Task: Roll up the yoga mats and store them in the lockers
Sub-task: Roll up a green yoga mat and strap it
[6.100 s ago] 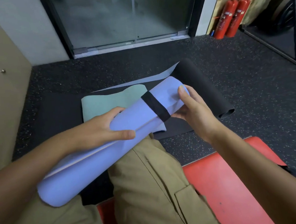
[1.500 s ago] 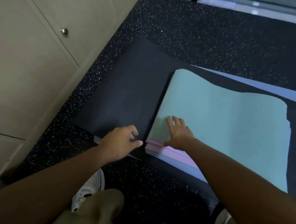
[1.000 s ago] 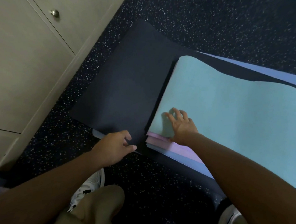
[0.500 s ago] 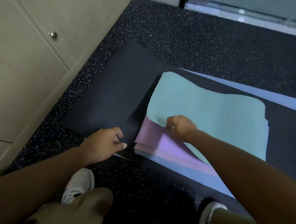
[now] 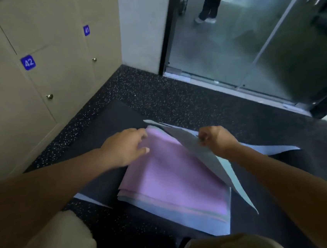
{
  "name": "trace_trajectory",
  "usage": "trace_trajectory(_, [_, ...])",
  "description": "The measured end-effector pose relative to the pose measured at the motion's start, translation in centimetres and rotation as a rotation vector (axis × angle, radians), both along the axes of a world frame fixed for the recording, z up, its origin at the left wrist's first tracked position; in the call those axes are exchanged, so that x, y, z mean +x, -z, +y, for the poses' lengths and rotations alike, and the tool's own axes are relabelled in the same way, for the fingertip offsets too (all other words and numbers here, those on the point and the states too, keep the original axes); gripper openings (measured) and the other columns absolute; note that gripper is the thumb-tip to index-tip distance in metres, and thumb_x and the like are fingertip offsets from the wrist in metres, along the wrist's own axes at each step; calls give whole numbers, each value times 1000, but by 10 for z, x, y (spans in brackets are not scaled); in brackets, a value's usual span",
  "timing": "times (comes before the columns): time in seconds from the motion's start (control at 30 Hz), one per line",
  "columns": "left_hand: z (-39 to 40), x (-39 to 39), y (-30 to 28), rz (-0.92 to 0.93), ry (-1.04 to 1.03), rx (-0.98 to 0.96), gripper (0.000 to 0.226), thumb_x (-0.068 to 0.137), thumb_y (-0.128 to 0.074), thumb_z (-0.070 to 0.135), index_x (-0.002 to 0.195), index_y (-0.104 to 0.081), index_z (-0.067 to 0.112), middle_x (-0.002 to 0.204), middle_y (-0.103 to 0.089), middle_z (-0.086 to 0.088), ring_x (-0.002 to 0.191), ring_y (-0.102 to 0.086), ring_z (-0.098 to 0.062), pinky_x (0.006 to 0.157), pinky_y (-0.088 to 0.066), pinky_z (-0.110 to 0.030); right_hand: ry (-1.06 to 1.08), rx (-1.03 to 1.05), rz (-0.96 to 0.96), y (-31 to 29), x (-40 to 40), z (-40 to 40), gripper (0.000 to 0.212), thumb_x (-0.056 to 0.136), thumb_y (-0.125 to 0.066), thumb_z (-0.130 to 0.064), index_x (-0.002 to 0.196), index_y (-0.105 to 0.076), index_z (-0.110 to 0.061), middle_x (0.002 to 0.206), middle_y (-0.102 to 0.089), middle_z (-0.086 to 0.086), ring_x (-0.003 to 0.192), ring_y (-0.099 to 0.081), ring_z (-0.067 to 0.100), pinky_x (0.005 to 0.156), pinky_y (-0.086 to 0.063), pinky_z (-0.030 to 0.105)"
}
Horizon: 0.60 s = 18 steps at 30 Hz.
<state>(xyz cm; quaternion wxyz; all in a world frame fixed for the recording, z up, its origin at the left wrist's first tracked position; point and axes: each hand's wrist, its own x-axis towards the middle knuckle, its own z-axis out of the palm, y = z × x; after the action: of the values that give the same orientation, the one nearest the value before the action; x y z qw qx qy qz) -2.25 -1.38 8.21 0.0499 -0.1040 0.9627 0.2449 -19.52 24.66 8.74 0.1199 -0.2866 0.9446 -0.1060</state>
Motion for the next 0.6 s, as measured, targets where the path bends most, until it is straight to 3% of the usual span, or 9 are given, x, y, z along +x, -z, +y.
trace_trajectory(0.13, [44, 5, -60, 173, 29, -41, 42, 94, -66, 45, 130, -54, 29, 128, -55, 7, 112, -61, -21, 88, -52, -40, -6, -78, 100, -74, 18, 40, 37, 85, -75, -15, 64, -49, -32, 75, -64, 0, 73, -61, 28, 68, -52, 43])
trace_trajectory(0.23, [71, 12, -103, 271, 64, -91, 49, 95, -66, 47, 137, -48, 28, 133, -50, 6, 114, -58, -21, 82, -47, -36, -12, -112, 158, -125, 41, 62, 29, 86, -76, -16, 71, -55, -29, 76, -67, 2, 74, -62, 29, 68, -51, 40])
trace_trajectory(0.4, [101, 37, -162, 355, 131, -127, 60, 89, -69, 56, 138, -46, 30, 130, -53, 8, 116, -58, -20, 88, -50, -39, -47, -129, 275, -196, 83, 80, 16, 88, -77, -18, 84, -63, -25, 82, -68, 4, 78, -60, 29, 68, -50, 41])
trace_trajectory(0.5, [111, 57, -183, 375, 171, -118, 49, 86, -71, 59, 124, -56, 32, 118, -61, 13, 107, -60, -15, 85, -50, -36, -59, -155, 306, -226, 112, 80, 23, 88, -78, -19, 83, -58, -29, 81, -66, 2, 77, -59, 30, 69, -51, 41])
trace_trajectory(0.6, [118, 76, -198, 456, 182, -126, 23, 88, -70, 47, 99, -64, 27, 98, -67, 8, 93, -64, -22, 80, -53, -38, -78, -141, 327, -242, 137, 77, 14, 89, -76, -19, 88, -63, -22, 82, -64, 1, 79, -56, 28, 69, -46, 36])
